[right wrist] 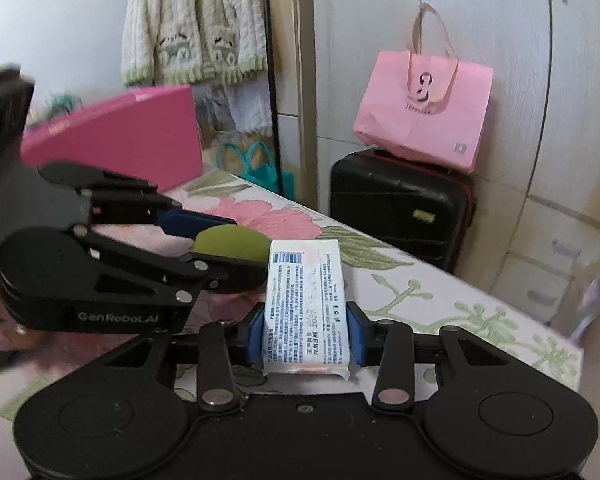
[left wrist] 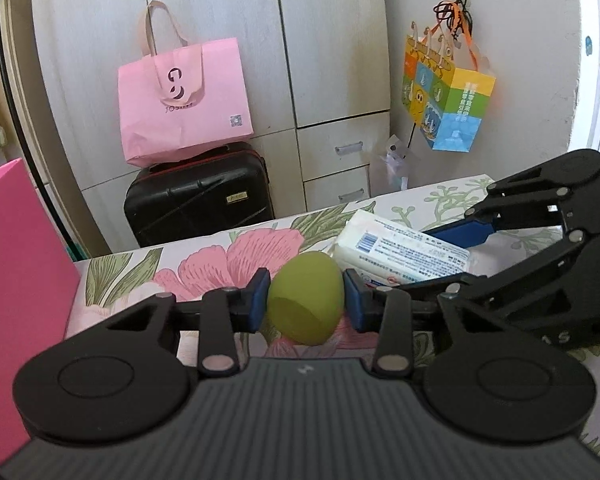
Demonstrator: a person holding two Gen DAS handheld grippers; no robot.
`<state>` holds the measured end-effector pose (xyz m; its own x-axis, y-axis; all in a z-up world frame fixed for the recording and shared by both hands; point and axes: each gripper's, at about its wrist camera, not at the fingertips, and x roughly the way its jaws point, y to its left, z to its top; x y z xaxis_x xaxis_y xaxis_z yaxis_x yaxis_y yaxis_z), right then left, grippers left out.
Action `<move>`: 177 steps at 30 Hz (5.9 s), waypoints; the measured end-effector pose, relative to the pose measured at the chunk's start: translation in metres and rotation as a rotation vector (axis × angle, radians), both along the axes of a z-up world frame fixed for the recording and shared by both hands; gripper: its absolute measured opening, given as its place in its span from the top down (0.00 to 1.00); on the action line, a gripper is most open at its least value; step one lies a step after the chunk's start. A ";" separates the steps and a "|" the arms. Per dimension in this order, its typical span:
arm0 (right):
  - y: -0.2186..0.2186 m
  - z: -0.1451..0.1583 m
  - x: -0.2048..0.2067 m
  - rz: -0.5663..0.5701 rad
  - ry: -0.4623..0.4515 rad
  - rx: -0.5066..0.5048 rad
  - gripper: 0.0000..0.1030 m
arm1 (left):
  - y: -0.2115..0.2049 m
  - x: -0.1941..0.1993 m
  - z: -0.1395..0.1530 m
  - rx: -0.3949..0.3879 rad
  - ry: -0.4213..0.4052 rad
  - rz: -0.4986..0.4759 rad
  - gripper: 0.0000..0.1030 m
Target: Organize soft objects
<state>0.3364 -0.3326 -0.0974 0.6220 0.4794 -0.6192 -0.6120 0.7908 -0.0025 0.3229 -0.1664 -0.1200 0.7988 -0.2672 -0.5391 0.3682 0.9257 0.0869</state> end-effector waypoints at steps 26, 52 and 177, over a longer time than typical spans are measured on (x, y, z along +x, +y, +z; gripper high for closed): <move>0.002 0.033 -0.090 -0.226 0.035 0.056 0.57 | 0.033 -0.099 0.050 -0.030 -0.020 -0.088 0.66; 0.071 0.086 -0.229 -0.089 0.153 0.080 0.57 | 0.145 -0.228 0.081 -0.068 0.166 -0.185 0.66; 0.143 0.140 -0.290 -0.490 -0.211 0.089 0.00 | 0.222 -0.288 0.127 -0.200 -0.265 0.238 0.00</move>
<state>0.0463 -0.1896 0.0425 0.8921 0.1470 -0.4271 -0.1650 0.9863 -0.0052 0.0351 0.0557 0.0066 0.9551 -0.1373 -0.2627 0.1311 0.9905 -0.0409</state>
